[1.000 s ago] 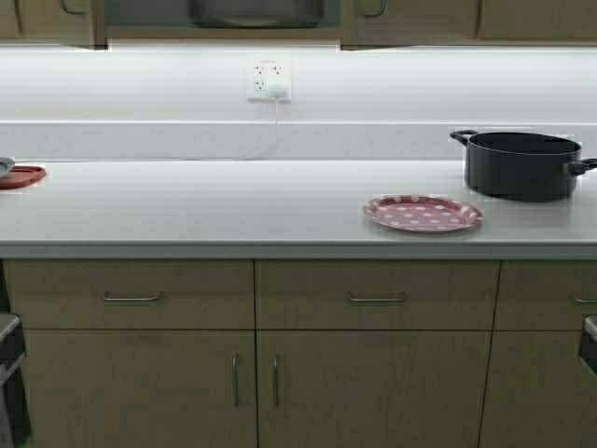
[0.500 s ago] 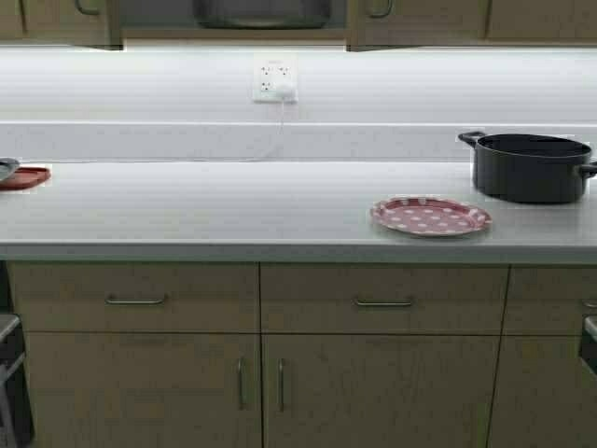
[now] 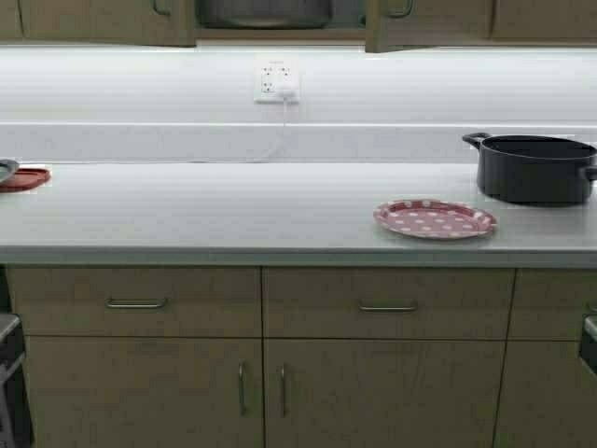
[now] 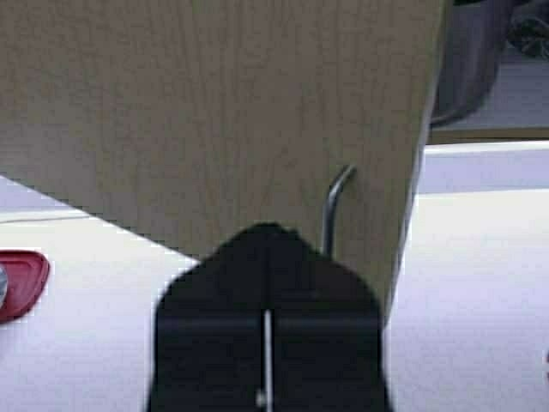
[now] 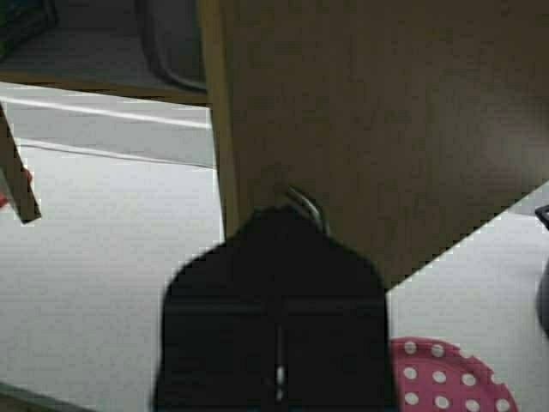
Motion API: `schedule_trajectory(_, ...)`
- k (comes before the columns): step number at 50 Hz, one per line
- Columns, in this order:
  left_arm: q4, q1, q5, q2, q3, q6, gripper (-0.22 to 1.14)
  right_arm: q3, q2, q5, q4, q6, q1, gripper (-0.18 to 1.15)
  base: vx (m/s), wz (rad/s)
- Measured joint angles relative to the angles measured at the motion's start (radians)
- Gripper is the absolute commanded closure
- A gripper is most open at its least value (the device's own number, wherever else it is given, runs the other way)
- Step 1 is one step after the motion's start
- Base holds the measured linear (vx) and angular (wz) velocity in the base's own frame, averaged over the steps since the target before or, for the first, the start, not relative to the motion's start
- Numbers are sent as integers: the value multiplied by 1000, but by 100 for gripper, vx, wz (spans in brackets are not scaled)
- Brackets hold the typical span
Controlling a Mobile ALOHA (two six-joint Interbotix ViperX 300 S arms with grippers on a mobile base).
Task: Open the cabinet, put the pot inside, then close it
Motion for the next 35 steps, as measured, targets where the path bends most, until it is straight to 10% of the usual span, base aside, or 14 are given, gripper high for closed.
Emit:
schedule_trajectory(19,0,-9,-51,-106,170,-2,88,-314,316,110,2,2,52,90,8,6)
schedule_trajectory(35,0,-29,-51,-175,196,-2,88,-98,8,153,-25,-34,244,90,9,-1)
